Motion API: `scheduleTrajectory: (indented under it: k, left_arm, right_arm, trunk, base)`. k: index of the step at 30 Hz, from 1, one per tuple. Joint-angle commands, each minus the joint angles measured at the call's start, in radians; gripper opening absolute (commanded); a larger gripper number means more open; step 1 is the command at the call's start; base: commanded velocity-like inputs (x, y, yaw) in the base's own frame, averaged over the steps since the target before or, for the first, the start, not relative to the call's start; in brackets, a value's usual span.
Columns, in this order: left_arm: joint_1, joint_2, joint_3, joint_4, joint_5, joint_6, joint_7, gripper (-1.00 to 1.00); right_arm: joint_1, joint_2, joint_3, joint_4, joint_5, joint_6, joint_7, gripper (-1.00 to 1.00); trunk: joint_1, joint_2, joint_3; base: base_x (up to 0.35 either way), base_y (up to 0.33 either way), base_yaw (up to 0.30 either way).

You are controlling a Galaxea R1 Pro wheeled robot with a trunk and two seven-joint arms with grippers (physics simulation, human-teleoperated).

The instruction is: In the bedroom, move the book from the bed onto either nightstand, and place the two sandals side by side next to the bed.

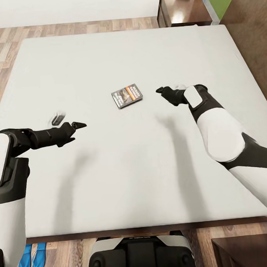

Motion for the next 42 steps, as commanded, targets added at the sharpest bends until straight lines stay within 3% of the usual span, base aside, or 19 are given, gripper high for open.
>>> scheduleTrajectory:
  k: [1, 38, 42]
  left_arm:
    - [0.001, -0.001, 0.003, -0.001, 0.008, 0.003, 0.009, 1.0]
    - [0.006, -0.004, -0.003, 0.006, -0.004, 0.005, 0.003, 1.0]
    - [-0.006, 0.018, 0.001, 0.028, -0.028, 0.017, 0.0, 1.0]
  right_arm:
    - [-0.005, 0.0, -0.004, -0.004, -0.01, 0.006, -0.001, 1.0]
    - [0.019, 0.011, 0.001, -0.012, -0.006, 0.01, 0.008, 1.0]
    - [0.035, 0.024, 0.005, -0.001, 0.004, 0.022, 0.016, 1.0]
  trunk:
    - [0.0, -0.001, 0.0]
    - [0.0, -0.001, 0.0]
    - [0.0, -0.001, 0.0]
  base:
    - [0.0, 0.0, 0.0]
    - [0.012, 0.0, 0.0]
    - [0.0, 0.0, 0.0]
